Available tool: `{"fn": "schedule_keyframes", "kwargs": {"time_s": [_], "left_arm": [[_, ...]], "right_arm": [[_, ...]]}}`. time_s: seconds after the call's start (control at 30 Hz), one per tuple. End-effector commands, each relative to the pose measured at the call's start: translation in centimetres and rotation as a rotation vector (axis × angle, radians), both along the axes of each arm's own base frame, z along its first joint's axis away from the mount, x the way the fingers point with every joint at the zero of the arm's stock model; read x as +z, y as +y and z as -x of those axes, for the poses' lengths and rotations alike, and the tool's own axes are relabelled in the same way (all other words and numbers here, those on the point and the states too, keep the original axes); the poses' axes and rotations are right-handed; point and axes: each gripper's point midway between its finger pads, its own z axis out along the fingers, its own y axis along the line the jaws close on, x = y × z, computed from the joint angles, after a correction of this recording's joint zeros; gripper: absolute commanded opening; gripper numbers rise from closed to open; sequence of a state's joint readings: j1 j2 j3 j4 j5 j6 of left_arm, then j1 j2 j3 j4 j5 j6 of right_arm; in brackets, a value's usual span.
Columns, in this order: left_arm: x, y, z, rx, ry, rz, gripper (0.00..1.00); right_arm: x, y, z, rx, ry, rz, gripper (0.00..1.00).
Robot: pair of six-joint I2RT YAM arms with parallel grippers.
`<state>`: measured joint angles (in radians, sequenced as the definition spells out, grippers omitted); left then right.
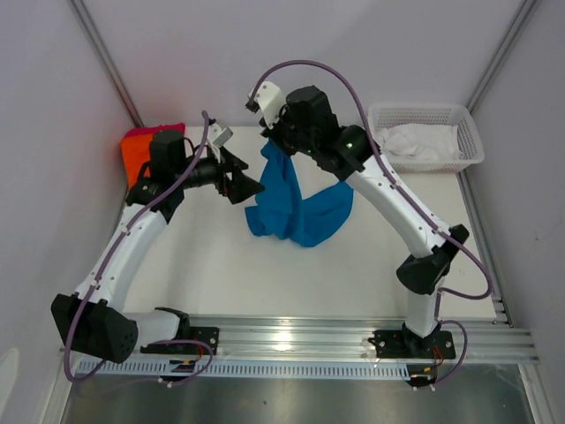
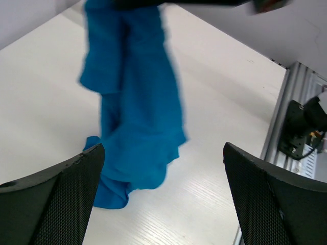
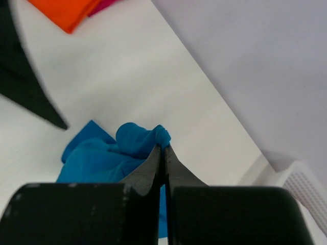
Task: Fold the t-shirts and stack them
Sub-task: Flatten the tshirt out
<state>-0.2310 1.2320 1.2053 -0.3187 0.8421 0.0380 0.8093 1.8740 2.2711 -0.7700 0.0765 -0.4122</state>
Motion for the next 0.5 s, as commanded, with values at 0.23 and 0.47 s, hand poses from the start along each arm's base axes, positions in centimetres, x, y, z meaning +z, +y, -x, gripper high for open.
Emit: {"fn": "schedule_keyframes", "kwargs": {"time_s": [0.23,0.47], "left_arm": [[2.1,-0.9,3.0,-0.054,-0.075,-0.019,0.99],[-2.3,-3.4,0.5,0.022,-0.063,-0.094,0.99]], "right_arm": [[-0.1,-1.0,-3.6,-0.192,-0.019,-0.018,0.0],[3.6,0.3,-1.6,-0.182,-0.003,-0.176,0.0]]}}
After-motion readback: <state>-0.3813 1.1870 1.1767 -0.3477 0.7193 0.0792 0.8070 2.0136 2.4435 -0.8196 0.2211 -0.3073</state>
